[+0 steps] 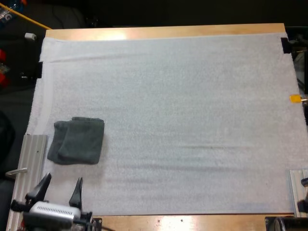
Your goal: Pick towel from pile, fold and stack
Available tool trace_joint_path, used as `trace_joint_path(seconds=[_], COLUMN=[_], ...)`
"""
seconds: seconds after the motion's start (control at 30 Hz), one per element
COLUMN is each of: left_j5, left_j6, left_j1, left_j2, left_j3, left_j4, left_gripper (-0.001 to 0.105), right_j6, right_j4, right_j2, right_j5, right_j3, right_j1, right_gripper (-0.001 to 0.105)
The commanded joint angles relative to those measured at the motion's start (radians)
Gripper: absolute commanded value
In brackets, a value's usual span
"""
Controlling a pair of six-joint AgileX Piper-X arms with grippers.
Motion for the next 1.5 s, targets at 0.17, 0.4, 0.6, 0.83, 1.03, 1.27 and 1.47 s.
trace_joint_path(seconds=[0.17,0.4,0.6,0.83,1.03,1.27,1.47], left_j5=[0.004,0.004,0.004,0.004,0.004,0.004,0.002], left_j6=[-0.005,-0.005,-0.005,-0.005,-0.005,-0.005,-0.005], left_j1=[0.002,0.002,0.002,0.002,0.002,0.002,-0.03], left_j2=[-0.139,-0.138,-0.138,-0.138,-0.138,-0.138,-0.138], left_j3=[0.113,0.197,0.235,0.243,0.243,0.243,0.243], left_j4=[-0.071,-0.091,-0.091,-0.096,-0.096,-0.098,-0.097], left_gripper=[0.064,0.064,0.064,0.064,0.064,0.064,0.064], right_j6=[-0.003,-0.003,-0.003,-0.003,0.001,0.001,0.001], right_j4=[-0.103,-0.16,-0.16,-0.167,-0.167,-0.167,-0.167], right_j2=[-0.036,-0.036,-0.036,-0.035,-0.035,-0.035,-0.035], right_j5=[-0.001,-0.001,-0.001,-0.001,-0.001,-0.001,-0.001], right_j3=[0.115,0.229,0.299,0.342,0.342,0.342,0.342], right_j1=[0.0,0.0,0.0,0.0,0.0,0.0,0.0], right_gripper=[0.067,0.067,0.067,0.067,0.067,0.067,0.067])
